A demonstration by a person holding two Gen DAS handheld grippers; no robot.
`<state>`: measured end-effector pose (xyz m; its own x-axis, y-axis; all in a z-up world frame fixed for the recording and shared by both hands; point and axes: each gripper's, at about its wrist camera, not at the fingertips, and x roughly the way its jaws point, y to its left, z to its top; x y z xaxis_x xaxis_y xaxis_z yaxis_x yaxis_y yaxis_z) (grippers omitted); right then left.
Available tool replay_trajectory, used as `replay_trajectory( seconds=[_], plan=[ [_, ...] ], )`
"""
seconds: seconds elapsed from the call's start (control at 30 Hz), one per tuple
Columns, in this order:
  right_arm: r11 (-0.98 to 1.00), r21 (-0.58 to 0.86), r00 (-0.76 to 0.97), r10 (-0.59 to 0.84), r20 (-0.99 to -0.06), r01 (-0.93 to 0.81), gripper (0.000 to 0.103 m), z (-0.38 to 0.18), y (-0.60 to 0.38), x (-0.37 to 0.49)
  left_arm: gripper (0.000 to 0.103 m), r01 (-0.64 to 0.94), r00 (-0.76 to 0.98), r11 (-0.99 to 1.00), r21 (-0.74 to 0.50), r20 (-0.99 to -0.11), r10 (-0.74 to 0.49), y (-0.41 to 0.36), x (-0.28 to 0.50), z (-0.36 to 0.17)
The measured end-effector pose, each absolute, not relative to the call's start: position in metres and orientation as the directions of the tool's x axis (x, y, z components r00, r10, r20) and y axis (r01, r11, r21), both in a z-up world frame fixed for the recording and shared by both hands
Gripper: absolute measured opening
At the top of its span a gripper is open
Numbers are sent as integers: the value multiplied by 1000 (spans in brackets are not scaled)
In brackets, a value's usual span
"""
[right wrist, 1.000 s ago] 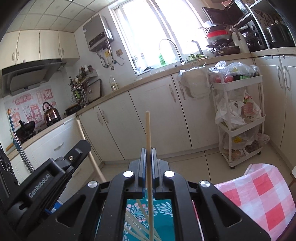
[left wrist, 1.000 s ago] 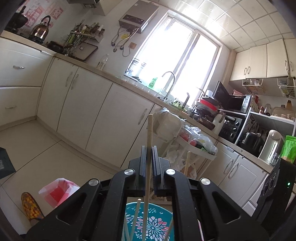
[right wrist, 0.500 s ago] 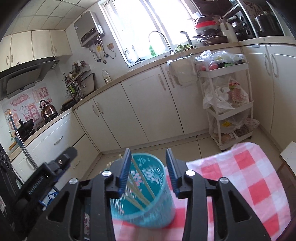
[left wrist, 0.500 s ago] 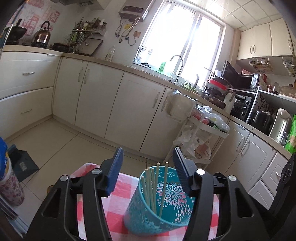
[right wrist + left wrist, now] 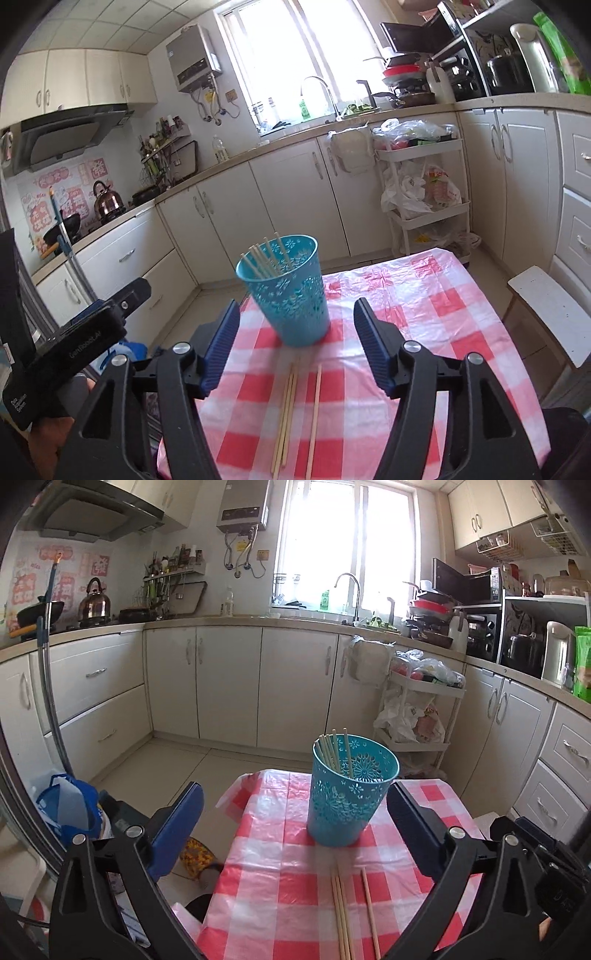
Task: Organize utensils
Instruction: 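Withdraw both open tools from the basket back above the table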
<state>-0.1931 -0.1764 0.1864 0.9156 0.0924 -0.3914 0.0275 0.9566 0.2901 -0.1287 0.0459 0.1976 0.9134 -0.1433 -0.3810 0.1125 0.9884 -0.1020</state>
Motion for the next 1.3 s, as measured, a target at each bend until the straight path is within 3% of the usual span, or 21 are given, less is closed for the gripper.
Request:
replay_trajectory(
  seconds=[1.3],
  plan=[
    [981, 186, 939, 114, -324, -54, 67, 222, -145, -314, 95, 117, 934, 991, -72, -331, -134, 59, -251, 245]
  ],
)
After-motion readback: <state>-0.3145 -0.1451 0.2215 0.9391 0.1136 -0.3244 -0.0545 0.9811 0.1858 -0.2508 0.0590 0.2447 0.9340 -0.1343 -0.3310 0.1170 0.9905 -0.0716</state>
